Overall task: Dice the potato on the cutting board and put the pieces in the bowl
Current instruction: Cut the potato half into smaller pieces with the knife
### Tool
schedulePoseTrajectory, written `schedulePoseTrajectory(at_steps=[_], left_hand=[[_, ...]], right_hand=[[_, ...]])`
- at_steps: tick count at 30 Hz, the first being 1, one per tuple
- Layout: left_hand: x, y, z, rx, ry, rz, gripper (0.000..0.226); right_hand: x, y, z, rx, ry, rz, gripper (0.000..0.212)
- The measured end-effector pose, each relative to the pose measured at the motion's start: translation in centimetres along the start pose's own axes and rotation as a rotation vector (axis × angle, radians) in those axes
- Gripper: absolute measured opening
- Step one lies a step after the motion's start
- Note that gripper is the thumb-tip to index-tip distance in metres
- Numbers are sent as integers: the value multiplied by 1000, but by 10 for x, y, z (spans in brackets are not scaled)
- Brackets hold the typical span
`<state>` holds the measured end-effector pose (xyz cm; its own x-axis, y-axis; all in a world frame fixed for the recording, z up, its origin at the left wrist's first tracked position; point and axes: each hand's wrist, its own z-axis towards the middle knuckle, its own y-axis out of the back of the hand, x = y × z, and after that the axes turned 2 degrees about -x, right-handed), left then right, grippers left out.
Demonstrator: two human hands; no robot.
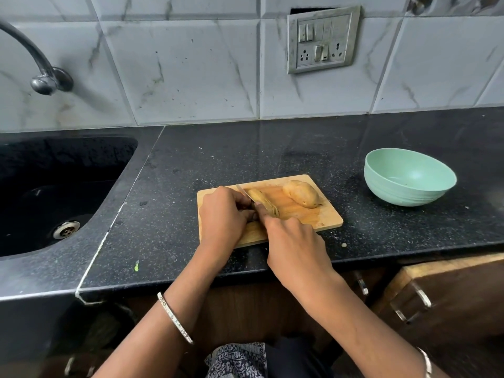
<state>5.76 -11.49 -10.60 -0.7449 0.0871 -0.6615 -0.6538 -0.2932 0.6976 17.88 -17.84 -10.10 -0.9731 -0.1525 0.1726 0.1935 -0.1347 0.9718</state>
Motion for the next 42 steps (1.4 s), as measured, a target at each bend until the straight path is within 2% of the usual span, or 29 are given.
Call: schedulePoseTrajectory(at_steps=[8, 15, 18, 26, 28, 30, 33, 35, 38, 42], left_hand=[[4, -2, 1, -25, -20, -18, 15], [7, 0, 4, -16, 0, -59, 24], [8, 0, 4, -2, -10, -73, 26], [18, 2, 13, 102, -62, -54, 21], [19, 5, 20, 107, -119, -27, 31], [16, 11, 30, 114, -253, 118, 45], [7, 16, 46, 331, -497, 313, 61], [-1, 16, 55, 499, -614, 382, 62], [-7, 14, 67, 632, -675, 454, 57], [-3, 15, 74, 664, -664, 393, 50]], right_hand=[[-3, 5, 0, 78, -10, 45, 78], [-13, 6, -18, 63, -16, 88, 68], [-25, 17, -30, 86, -33, 179, 57], [-42, 32, -12, 29, -47, 365, 48], [-44, 27, -5, -16, -61, 415, 48], [-47, 20, -1, -110, -70, 486, 50], [-54, 14, -1, -223, -105, 538, 53], [-57, 11, -4, -228, -134, 541, 54], [-62, 8, -6, -179, -141, 521, 51], [-64, 1, -5, -94, -194, 479, 48]])
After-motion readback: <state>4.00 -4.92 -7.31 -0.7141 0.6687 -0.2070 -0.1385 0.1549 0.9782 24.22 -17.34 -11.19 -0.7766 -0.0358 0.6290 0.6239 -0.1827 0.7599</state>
